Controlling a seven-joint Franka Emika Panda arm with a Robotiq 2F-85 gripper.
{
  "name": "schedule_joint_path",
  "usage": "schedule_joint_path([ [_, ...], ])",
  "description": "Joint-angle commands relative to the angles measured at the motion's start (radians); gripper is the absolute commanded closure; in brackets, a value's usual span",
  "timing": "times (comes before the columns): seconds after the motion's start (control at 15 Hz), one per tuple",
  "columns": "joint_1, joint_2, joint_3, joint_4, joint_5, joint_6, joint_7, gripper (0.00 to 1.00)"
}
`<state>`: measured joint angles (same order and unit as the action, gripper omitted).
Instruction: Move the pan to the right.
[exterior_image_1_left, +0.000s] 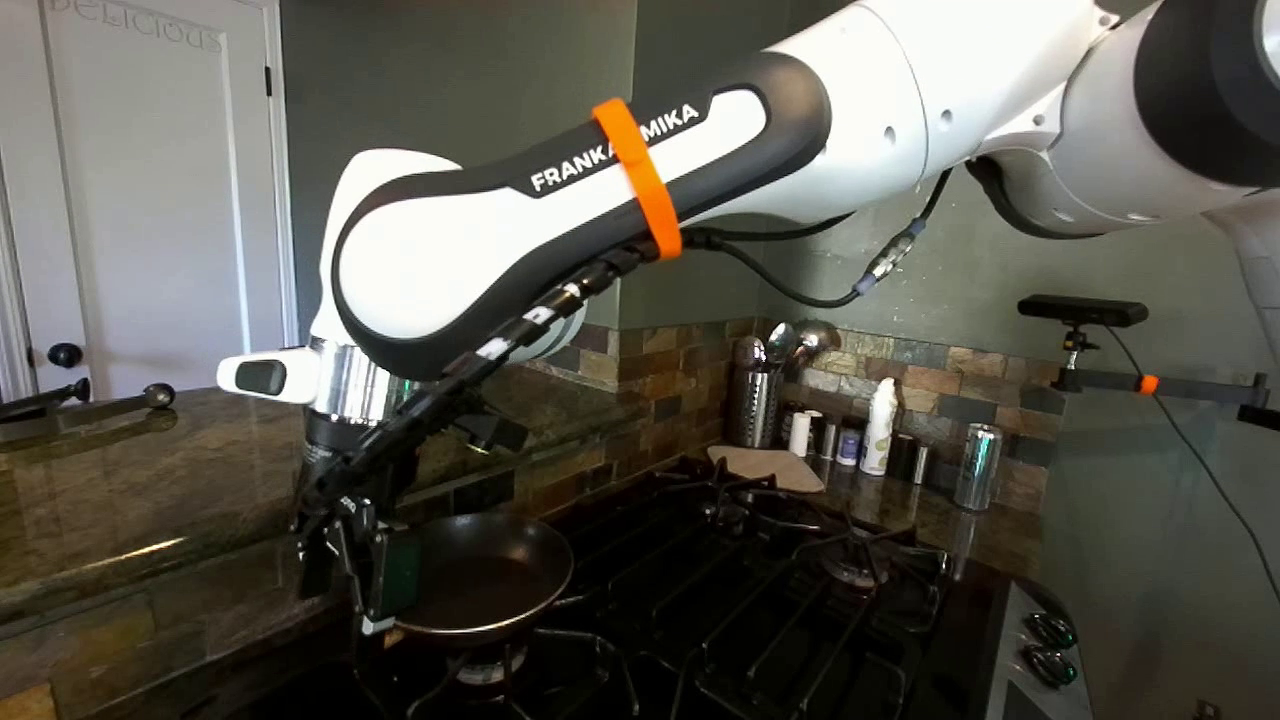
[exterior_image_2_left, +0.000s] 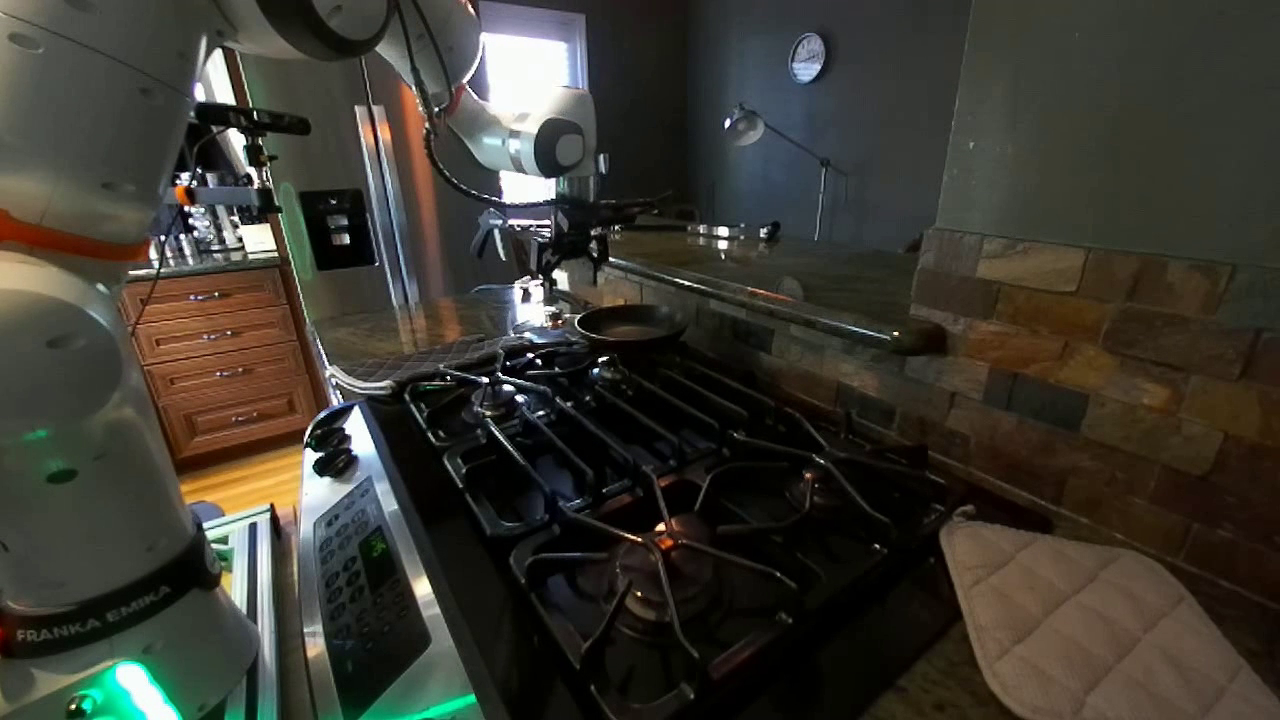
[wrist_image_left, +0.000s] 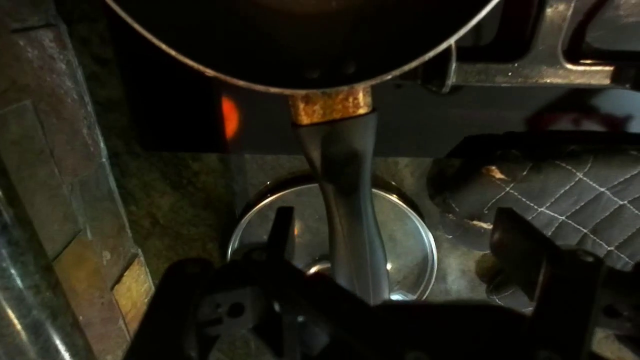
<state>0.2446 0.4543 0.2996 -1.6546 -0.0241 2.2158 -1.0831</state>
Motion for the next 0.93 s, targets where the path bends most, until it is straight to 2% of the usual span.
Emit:
schedule_joint_path([
  [0.0,-0.017,-0.02,0.007,-0.064,0.0,0.05,-0.019,0.0],
  [0.87,-0.029,0.03,0.011,-0.029,0.002,0.059,-0.082,0.0],
])
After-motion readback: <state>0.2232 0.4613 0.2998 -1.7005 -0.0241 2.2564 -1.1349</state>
